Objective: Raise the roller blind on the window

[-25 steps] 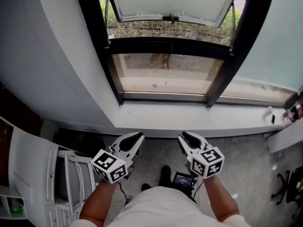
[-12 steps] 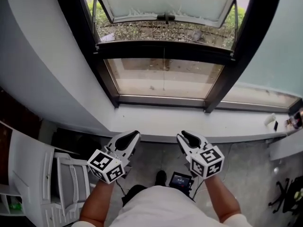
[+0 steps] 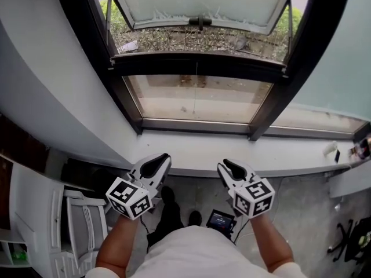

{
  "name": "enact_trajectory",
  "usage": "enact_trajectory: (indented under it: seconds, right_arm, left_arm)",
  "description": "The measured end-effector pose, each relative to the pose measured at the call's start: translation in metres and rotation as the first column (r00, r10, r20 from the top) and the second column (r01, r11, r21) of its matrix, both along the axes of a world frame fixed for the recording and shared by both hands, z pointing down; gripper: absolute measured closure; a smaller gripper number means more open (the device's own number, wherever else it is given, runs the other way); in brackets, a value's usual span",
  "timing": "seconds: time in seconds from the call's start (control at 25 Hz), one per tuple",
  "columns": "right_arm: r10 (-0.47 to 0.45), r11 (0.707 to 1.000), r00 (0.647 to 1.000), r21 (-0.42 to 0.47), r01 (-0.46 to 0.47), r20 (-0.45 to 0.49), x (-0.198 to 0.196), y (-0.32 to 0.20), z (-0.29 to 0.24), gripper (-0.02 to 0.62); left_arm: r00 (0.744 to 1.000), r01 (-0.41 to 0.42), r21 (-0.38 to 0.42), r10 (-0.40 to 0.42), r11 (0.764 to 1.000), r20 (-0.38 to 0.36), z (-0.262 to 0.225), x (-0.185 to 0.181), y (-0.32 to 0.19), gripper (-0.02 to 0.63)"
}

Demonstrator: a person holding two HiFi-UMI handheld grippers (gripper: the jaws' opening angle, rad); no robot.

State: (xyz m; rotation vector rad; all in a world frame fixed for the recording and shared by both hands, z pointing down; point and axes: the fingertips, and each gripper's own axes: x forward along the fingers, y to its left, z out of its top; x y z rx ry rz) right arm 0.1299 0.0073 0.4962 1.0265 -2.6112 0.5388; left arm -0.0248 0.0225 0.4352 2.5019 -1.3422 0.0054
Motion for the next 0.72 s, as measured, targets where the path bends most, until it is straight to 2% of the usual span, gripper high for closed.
enact_trajectory:
  seconds: [0.24,0.44,0.72]
  right_arm:
    - [0.045,0.999,0.999,0.018,-0.044,-0.013,-0.005,-0.032,-0.002,0.515]
    - [0.074,0.997,0.997,0.027,-0.074,-0.027,-0.021,-0.065,-0.004,0.515]
    - [0.13,0.991,0.991,0.026,-0.13,-0.034,-0.05,-0.111,-0.01,0.515]
  left_arm:
    - [0.999,-0.05,0.013,0.05,0.999,0.005,0.002,-0.003,-0.037,0.577]
    - [0.997,-0.074,0.022,0.073,0.997,0.011,-0.002,-0.023,-0.073,0.575]
    - [0.993,-0.116,0.017,0.115,0.993,0.024,-0.005,-0.057,-0.132,0.523]
